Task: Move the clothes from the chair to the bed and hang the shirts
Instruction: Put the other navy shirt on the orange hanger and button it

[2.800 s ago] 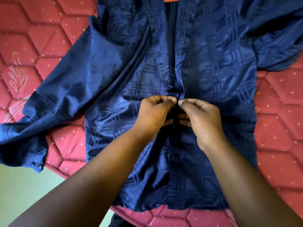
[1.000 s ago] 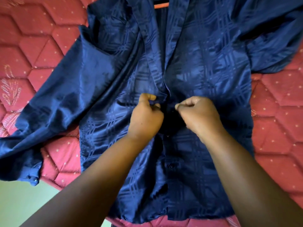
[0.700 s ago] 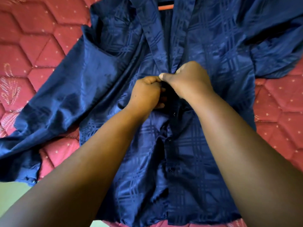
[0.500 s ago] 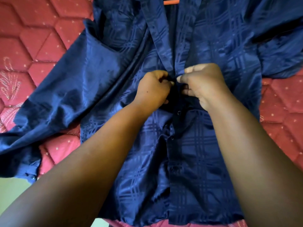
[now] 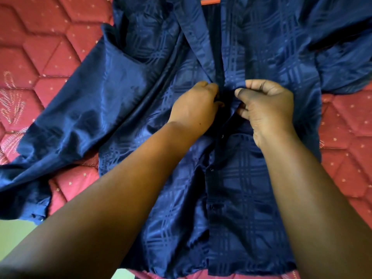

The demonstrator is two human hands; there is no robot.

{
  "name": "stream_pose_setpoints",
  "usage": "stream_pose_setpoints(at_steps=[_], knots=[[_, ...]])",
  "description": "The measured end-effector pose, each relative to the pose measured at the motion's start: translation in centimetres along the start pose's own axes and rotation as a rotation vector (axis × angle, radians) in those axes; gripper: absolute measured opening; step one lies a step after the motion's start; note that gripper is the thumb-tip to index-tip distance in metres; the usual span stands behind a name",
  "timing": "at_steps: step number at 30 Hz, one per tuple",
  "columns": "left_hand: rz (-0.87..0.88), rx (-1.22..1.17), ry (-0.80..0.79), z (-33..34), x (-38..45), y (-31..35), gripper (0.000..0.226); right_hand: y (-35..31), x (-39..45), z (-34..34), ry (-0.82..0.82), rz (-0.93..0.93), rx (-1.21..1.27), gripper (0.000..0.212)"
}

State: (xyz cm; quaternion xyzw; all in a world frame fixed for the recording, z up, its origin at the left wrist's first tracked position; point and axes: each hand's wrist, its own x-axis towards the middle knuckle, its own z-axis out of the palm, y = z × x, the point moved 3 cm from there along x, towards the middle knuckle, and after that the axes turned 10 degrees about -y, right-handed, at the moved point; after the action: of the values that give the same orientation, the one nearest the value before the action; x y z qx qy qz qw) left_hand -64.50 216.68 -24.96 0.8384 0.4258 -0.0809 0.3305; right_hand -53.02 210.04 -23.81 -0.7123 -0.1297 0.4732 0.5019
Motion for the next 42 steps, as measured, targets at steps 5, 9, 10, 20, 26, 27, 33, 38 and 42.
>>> stream_pose_setpoints(at_steps=[5,9,10,20,26,27,33,38,42], knots=[[0.031,0.086,0.059,1.5,-1.5,0.0,0.028,0.3,0.3,0.0,-0.003,-0.083,-0.129,0.019],[-0.129,-0.349,0.086,0.6,-1.0,-0.7,0.013,0.7,0.6,0.6,-0.033,-0.151,-0.255,0.021],[-0.196,-0.543,0.098,0.1,-0.7,-1.0,0.010,0.6,0.6,0.9,-0.038,-0.174,-0.287,0.022],[-0.309,-0.927,0.155,-2.7,-0.7,-0.4,0.019,-0.9,-0.7,3.5,0.015,-0.349,-0.437,0.029],[-0.326,-0.736,0.103,-1.8,-0.6,-1.0,0.032,-0.2,-0.9,3.7,0.014,-0.329,-0.371,0.030],[-0.328,-0.752,0.091,-1.6,-0.8,-1.0,0.032,0.0,-0.8,3.8,-0.003,-0.321,-0.388,0.029],[-0.474,-1.238,0.030,-0.6,-1.4,-1.0,0.023,1.4,0.1,3.4,-0.056,-0.246,-0.347,0.028],[-0.479,-1.276,0.015,-0.6,-1.4,-0.7,0.022,1.8,0.5,3.1,-0.063,-0.148,-0.202,0.031],[-0.528,-1.288,0.048,-1.3,-1.5,-0.2,0.020,1.2,0.6,3.0,-0.093,-0.050,-0.126,0.033]])
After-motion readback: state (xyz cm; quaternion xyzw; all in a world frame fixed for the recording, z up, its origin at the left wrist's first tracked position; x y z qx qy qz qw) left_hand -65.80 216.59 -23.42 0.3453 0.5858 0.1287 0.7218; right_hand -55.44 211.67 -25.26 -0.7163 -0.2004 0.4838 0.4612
